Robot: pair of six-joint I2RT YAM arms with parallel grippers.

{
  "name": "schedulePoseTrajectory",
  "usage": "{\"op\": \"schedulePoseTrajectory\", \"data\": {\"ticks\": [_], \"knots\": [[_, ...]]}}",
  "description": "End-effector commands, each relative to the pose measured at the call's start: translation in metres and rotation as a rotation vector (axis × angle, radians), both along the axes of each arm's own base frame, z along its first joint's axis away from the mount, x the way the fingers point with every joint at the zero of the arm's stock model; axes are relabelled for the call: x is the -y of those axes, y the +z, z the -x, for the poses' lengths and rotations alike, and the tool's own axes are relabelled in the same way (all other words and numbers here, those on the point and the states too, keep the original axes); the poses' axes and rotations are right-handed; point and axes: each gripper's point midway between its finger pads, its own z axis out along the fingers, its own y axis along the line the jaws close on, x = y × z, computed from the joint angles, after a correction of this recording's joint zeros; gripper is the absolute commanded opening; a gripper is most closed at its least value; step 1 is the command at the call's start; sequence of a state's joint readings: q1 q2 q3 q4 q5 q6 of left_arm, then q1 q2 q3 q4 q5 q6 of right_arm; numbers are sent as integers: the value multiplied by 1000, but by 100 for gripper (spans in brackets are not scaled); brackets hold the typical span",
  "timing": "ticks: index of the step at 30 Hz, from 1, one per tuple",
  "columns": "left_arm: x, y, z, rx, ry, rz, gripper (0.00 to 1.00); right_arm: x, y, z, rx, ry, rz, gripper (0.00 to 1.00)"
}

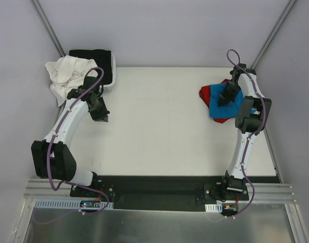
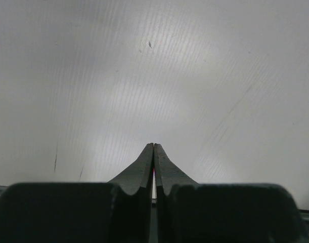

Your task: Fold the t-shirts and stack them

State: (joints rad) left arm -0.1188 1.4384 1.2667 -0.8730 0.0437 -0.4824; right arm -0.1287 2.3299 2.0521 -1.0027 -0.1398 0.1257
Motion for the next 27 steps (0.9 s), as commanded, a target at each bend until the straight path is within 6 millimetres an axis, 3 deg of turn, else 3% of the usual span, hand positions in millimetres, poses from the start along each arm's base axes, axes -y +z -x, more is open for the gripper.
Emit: {"op": "schedulePoseTrajectory", "data": {"ticks": [1,10,12,13,14,16,17,18,19,22,23,25,26,27], "knots": [[-1,0,6,-7,-10,-15,0,-13,-28,-18,-2,19,-23,1],[-2,1,12,-3,-9,-14,0,-8,-17,-44,74,6,-58,1],[-2,0,14,-4,-7,-16,0,-8,6,-51,151,14,-45,1],[-2,1,14,-3,-5,-15,0,-10,5,-43,146,18,-32,1],[-3,0,16,-4,-3,-16,0,-9,37,-44,221,25,-4,1],[-3,-1,17,-4,-2,-14,0,-9,52,-38,269,46,53,1],[-2,-1,18,-6,-2,-11,0,-12,65,-37,302,57,65,1],[-2,-2,19,-8,-1,-11,0,-15,91,-35,362,70,76,1],[-2,-2,18,-11,-1,-11,0,-24,96,-31,367,103,83,1],[0,-2,16,-11,0,-3,0,-39,94,-13,328,143,81,1],[0,-1,15,-11,0,-1,0,-45,79,0,277,150,64,1],[1,2,11,1,1,4,0,-55,70,13,251,154,40,1],[1,3,11,4,1,3,0,-59,52,29,199,160,33,1],[1,5,10,8,1,4,0,-66,49,32,205,172,37,1]]}}
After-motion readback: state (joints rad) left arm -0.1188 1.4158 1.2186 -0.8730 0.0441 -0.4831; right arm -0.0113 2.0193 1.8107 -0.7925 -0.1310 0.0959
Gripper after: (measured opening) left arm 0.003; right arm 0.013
